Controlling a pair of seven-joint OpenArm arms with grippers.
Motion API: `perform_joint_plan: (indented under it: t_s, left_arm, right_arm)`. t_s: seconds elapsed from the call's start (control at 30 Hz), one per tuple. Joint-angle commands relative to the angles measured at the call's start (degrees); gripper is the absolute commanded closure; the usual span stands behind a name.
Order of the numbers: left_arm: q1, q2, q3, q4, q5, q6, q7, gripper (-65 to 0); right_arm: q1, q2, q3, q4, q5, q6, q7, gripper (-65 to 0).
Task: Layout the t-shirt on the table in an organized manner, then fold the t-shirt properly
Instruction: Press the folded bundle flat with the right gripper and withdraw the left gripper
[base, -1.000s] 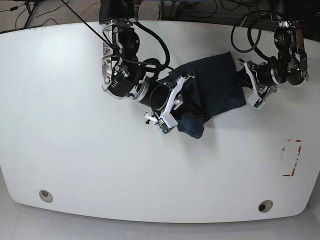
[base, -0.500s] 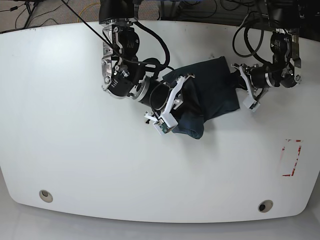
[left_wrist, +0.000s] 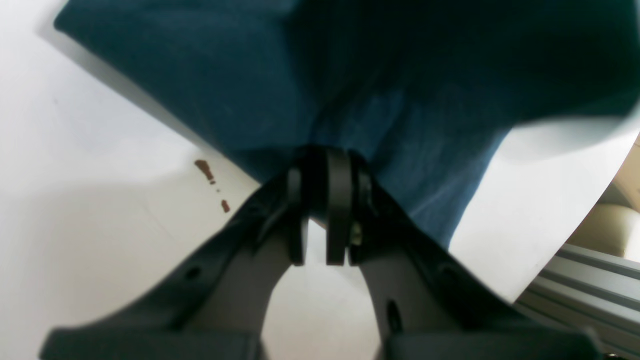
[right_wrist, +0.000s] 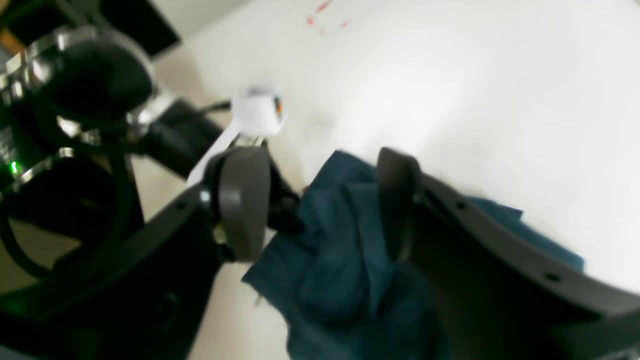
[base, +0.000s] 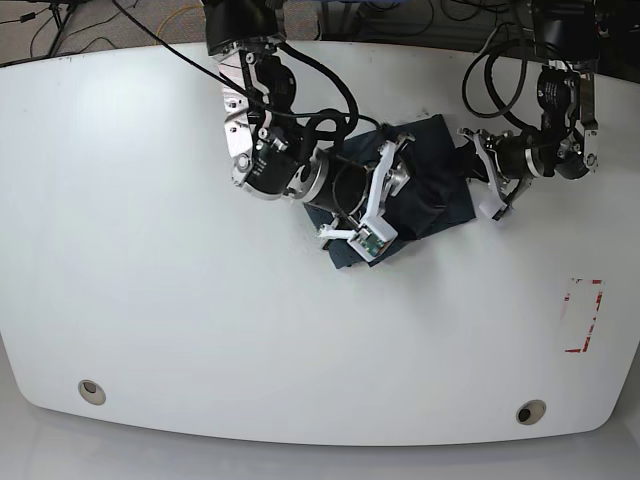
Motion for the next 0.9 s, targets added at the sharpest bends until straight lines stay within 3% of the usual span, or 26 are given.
perform_joint_plan:
  t_s: [0.0,0.23,0.43,0.77,0.87]
  left_arm:
    - [-0.59,-0.69,-0.26,0.59,-0.02,-0.08,0.07,-4.6]
    - [-0.59,-0.69,-0.26,0.59,-0.02,-0.08,0.07,-4.6]
    - [-0.59,-0.69,-0.44,0.86,-0.37,-0.08,0.07,-4.6]
    - [-0.24,-1.22,-4.66,4.99,-2.66,-0.08,0.16,-4.6]
    - [-0.24,-2.71,-6.15,5.34,-5.12,-0.08,1.21,-6.8]
  right_arm:
    - [0.90,-0.57,-0.80,0.98,-0.59,0.34,1.23,-38.0]
    - [0.63,-0.57,-1.06,1.42,-1.21,0.34,1.23,-43.3]
    - [0.90,2.58,-1.50,1.15,-3.67,0.34,1.23,-43.8]
    - [2.66,2.32,-10.12,-3.59,-19.84,0.34,4.13,-43.9]
    - [3.45,2.23,-10.91,-7.02,-20.55,0.34,6.60,-43.9]
